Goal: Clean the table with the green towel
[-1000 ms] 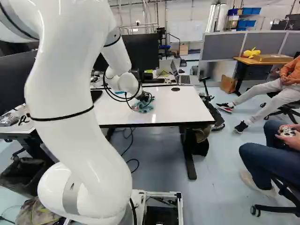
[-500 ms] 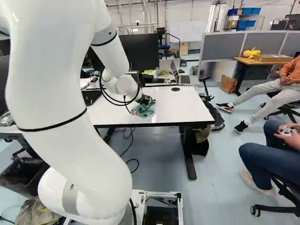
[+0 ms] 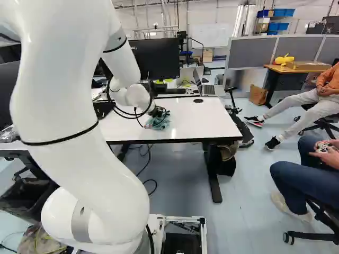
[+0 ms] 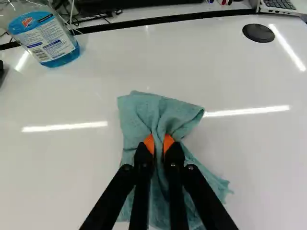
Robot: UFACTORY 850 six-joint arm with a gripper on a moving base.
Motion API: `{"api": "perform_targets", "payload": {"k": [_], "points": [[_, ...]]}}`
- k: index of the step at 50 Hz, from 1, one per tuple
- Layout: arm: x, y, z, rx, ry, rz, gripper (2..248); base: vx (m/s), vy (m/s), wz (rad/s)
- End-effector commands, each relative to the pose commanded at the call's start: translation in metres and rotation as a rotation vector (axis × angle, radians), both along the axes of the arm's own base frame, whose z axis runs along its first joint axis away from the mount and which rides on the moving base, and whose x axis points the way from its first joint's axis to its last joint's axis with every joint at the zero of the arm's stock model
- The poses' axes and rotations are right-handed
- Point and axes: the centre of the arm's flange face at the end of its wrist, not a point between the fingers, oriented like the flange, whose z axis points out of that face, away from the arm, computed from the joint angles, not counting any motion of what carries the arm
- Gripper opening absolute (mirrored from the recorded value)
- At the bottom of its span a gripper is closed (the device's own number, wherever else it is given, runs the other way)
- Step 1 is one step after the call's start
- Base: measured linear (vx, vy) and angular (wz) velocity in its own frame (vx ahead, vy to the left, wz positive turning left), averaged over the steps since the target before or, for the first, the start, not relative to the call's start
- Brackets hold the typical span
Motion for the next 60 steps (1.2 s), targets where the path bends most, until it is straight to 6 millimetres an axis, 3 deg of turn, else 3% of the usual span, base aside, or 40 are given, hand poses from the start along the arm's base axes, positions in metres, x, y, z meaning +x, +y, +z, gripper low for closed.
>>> {"api": "perform_targets", "payload": {"k": [25,40,60], "points": [[0.043,-0.003,-0.002,0.001,-0.017,-0.009,41,0.0,0.0,0.0],[0.04,-0.025,-0.002,0.0,-0.016,-0.051,41,0.0,0.0,0.0],[0.037,-0.025,0.011,0.001,-0.038,-0.051,41,0.0,0.0,0.0]]}}
